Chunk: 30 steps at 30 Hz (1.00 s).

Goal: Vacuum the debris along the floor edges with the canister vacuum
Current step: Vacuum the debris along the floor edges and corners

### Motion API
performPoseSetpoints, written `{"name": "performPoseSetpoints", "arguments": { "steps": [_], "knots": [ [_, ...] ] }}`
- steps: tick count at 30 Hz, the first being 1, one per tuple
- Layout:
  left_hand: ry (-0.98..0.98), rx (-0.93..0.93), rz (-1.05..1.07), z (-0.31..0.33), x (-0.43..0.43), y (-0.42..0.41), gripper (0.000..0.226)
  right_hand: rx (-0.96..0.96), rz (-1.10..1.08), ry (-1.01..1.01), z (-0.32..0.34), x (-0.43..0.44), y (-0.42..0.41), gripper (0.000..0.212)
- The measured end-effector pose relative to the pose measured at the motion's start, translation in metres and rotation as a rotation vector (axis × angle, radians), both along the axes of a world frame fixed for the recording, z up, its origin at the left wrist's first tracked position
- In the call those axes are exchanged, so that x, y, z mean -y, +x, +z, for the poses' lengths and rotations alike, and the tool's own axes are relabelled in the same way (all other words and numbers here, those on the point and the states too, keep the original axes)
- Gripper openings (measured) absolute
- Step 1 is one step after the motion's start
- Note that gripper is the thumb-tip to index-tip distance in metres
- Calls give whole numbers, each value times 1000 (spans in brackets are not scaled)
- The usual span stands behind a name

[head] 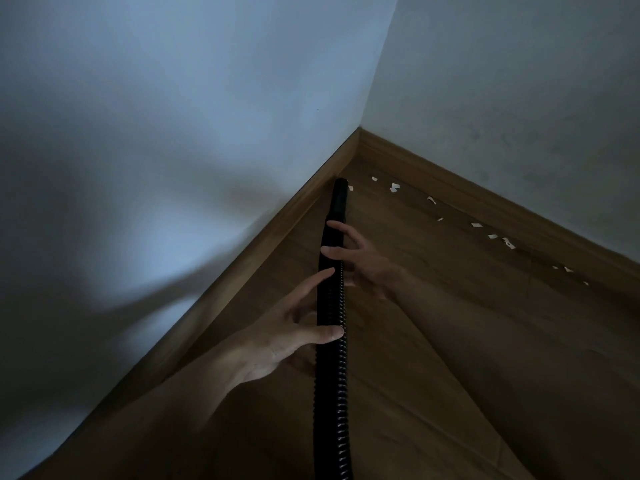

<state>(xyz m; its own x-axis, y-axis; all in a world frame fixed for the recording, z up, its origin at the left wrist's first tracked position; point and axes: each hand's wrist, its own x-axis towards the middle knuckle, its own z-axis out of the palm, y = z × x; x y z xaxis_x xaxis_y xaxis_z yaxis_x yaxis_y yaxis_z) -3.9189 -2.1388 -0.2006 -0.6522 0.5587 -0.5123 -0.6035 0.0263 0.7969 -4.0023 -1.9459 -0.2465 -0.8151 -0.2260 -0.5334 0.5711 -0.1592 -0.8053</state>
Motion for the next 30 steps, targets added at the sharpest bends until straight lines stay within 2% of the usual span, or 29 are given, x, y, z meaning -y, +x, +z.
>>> {"name": "performPoseSetpoints", "arguments": {
  "steps": [13, 30],
  "knots": [
    [-24, -23, -88, -8, -17, 2, 76, 22, -54, 4, -4, -27, 20, 57],
    [35, 11, -48, 3, -44, -16, 71, 25, -124, 108, 19, -42, 3, 56]
  ]
}}
